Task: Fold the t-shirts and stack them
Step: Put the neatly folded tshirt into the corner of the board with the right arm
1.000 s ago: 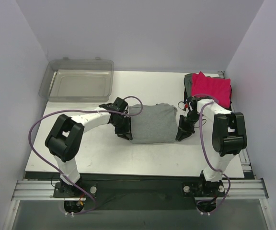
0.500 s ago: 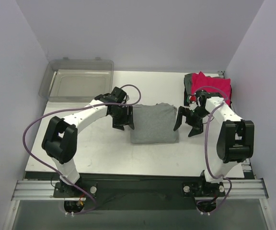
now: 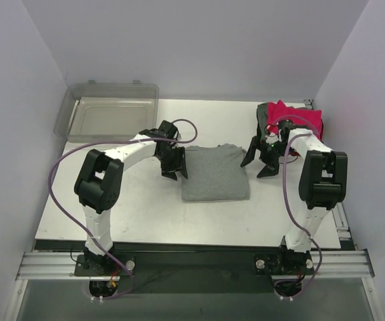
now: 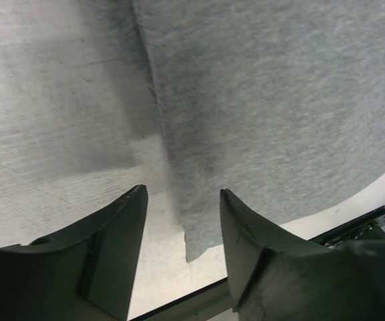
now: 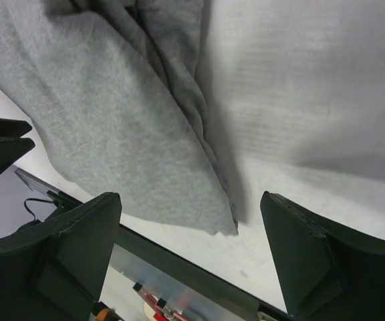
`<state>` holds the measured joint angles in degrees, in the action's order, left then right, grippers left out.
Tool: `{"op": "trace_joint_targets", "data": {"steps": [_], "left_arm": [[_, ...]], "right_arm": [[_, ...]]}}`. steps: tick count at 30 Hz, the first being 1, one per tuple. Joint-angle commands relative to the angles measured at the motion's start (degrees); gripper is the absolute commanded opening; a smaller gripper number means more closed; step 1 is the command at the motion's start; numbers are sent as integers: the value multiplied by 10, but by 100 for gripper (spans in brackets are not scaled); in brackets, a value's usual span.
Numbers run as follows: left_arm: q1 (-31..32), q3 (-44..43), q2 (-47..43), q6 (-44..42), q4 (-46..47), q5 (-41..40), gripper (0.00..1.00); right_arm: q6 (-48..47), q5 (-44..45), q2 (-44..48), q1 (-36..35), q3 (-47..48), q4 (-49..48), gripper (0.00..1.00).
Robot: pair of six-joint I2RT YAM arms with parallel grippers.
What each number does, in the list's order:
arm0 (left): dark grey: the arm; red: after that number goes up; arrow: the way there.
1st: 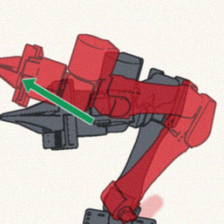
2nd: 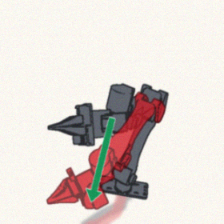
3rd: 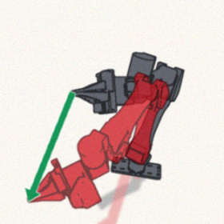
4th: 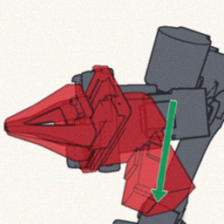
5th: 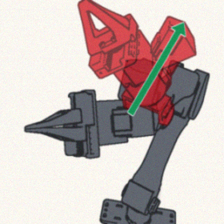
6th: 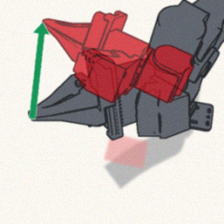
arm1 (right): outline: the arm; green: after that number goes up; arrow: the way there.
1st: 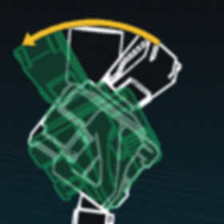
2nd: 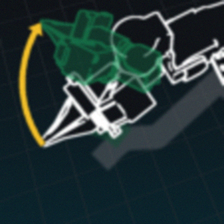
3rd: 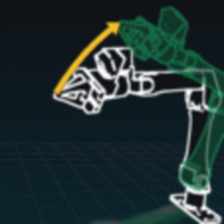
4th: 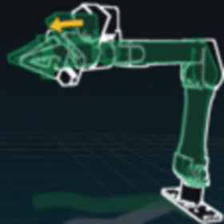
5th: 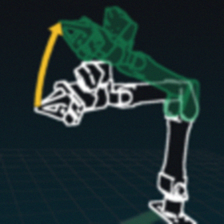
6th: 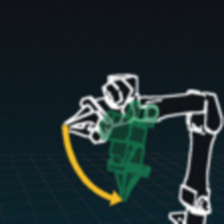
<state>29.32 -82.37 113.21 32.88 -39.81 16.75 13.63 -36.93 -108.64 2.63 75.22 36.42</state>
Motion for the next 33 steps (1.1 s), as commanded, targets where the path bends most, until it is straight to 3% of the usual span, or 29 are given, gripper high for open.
{"op": "trace_joint_targets", "data": {"steps": [1, 11, 21, 28, 31, 32, 33], "left_arm": [[-14, -24, 11, -9, 28, 11, 56], [-30, -17, 55, -4, 121, 83, 55], [-36, -5, 95, -6, 127, 103, 23], [-36, 13, 98, -6, 131, 112, 15], [-36, 14, 96, -7, 131, 115, 15], [-36, 14, 95, -8, 132, 115, 15], [-35, 15, 94, -8, 132, 115, 15]], "right_arm": [[2, -33, -29, -2, 18, -25, 89], [6, -37, -80, -12, 28, -79, 88], [18, -42, -100, -73, 12, -100, 87], [35, -37, -115, -112, 25, -108, 83], [42, -36, -123, -120, 41, -108, 74], [44, -31, -126, -122, 47, -108, 59], [47, -29, -126, -122, 48, -108, 53]]}}
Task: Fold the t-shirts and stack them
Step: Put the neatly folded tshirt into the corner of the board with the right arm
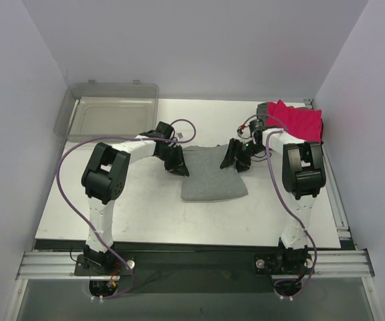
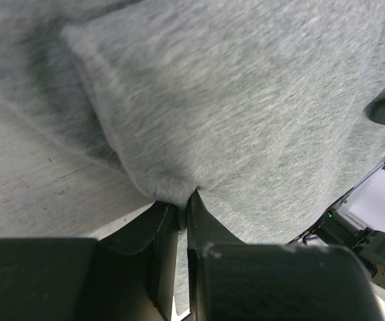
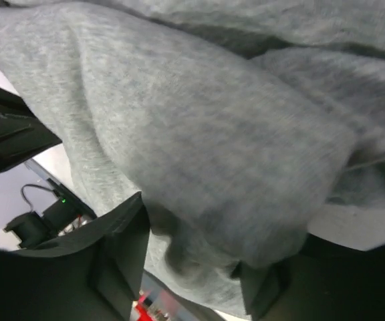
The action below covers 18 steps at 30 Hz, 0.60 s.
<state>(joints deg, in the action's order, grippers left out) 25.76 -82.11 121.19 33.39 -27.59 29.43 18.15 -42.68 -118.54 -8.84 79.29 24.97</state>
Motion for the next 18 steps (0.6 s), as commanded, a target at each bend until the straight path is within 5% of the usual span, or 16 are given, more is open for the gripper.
{"op": "trace_joint_targets", "data": {"steps": [1, 4, 6, 10, 18], "left_arm": [[1, 12, 13, -14, 9, -12, 15], [0, 14, 8, -15, 11, -9, 20], [1, 12, 5, -15, 13, -5, 31], [0, 0, -1, -18, -3, -4, 55], [-47, 16, -62, -29, -18, -12, 65]], "right_arm": [[2, 29, -28, -7, 10, 7, 48], [5, 34, -25, -8, 15, 7, 29], [8, 36, -22, -7, 17, 7, 1], [10, 48, -8, -6, 31, 10, 0], [-30, 112, 21, 7, 110, 107, 0]]}}
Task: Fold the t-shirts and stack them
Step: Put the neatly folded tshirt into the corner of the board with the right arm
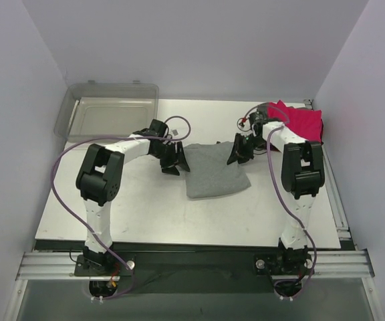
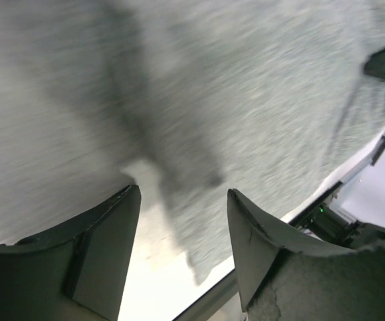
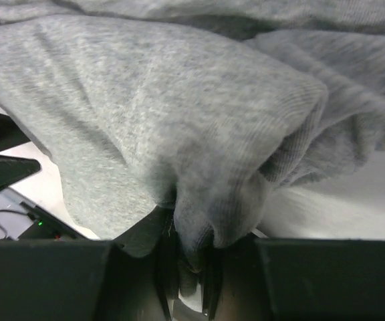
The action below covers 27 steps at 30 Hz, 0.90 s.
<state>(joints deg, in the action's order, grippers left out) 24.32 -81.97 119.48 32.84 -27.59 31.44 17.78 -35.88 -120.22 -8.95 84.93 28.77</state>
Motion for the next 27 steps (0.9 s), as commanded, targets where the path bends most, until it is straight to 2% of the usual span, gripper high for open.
{"op": "trace_joint_targets", "data": {"steps": [1, 5, 14, 22, 27], "left_arm": [[-37, 22, -51, -25, -17, -31, 66], [-59, 52, -79, -41, -17, -24, 66], [-73, 88, -104, -63, -7, 6, 66], [-74, 100, -96, -53, 19, 39, 66], [-74, 132, -105, -18, 61, 40, 67]], "right_arm": [[-43, 66, 37, 9, 67, 85, 0], [-71, 115, 13, 10, 150, 171, 0], [-70, 202, -39, 14, 283, 249, 0], [-31, 275, -58, 23, 343, 272, 0], [-17, 265, -69, 40, 398, 273, 0]]}}
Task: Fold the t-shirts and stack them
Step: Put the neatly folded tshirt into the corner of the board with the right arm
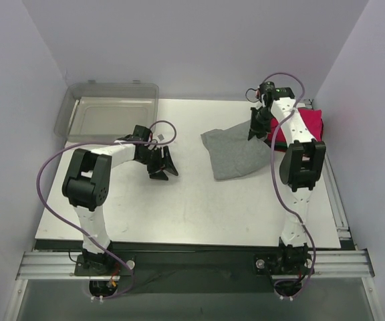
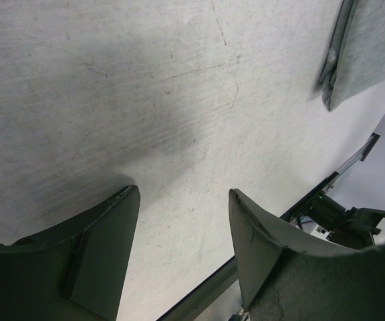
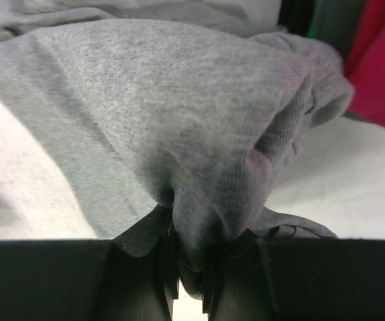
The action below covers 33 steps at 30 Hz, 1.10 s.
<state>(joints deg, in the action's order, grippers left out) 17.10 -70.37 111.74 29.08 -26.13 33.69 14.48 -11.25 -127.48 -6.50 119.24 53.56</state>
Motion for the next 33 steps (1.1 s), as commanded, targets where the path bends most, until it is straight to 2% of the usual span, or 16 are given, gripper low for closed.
{"op": "trace_joint_targets", "data": {"steps": [1, 6, 12, 19, 25, 33], "left_arm": [[-1, 22, -28, 35, 61, 15, 67], [-1, 56, -45, 77, 94, 1, 67], [0, 44, -46, 90, 88, -23, 67], [0, 47, -53, 99, 76, -44, 67], [1, 39, -61, 87, 50, -52, 67], [3, 49, -72, 84, 41, -60, 67]], "right_arm": [[9, 17, 0, 18, 70, 24, 0], [-2, 3, -12, 32, 169, 24, 0], [10, -43, -19, 82, 222, 16, 0], [8, -77, 11, 130, 233, 8, 0], [16, -98, 18, 145, 253, 7, 0], [13, -7, 50, 132, 174, -63, 0]]}}
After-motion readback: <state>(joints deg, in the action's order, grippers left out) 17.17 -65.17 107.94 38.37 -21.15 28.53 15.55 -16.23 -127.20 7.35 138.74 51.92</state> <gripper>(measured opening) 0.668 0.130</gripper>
